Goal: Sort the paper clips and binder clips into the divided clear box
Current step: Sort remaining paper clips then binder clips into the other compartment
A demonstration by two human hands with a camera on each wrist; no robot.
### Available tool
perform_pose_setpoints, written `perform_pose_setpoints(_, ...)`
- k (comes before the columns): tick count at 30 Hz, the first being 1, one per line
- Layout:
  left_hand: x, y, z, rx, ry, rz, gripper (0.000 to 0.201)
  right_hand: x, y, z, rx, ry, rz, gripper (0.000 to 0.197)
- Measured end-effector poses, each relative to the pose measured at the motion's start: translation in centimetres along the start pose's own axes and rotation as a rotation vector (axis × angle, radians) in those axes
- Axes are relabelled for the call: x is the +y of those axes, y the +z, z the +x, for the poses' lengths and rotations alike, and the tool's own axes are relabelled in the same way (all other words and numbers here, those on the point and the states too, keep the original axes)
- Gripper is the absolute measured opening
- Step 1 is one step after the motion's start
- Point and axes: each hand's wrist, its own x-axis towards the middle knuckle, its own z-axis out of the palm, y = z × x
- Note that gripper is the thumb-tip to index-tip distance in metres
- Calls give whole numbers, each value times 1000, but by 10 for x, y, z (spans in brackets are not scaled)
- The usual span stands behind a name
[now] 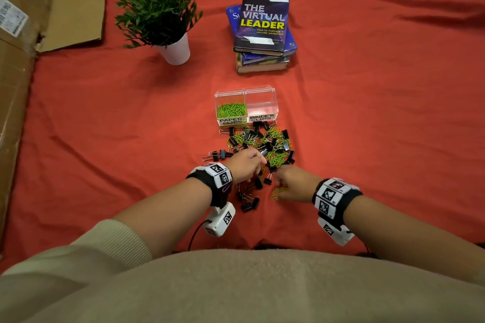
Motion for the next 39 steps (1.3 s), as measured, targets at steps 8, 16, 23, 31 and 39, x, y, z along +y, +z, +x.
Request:
perform_pose_setpoints(8, 0, 7, 2, 0, 96, 339, 18, -5, 24, 0, -20, -10, -175, 18)
perform_pose_setpoints(16, -12, 9, 1, -136, 288, 1001, 17, 6, 10, -5, 27, 64, 238, 11)
perform_pose_setpoints(23, -24, -1, -6, -178, 230, 1069, 27, 26, -25, -7, 81, 256, 1042, 18)
perform_pose_setpoints(31, -21, -9, -14, -70, 150, 683, 21, 28, -36, -4, 89, 288, 1582, 23)
perform_pose_setpoints(39, -3, -8, 0, 0, 33, 289, 24, 17, -44, 16, 244, 182, 492, 9)
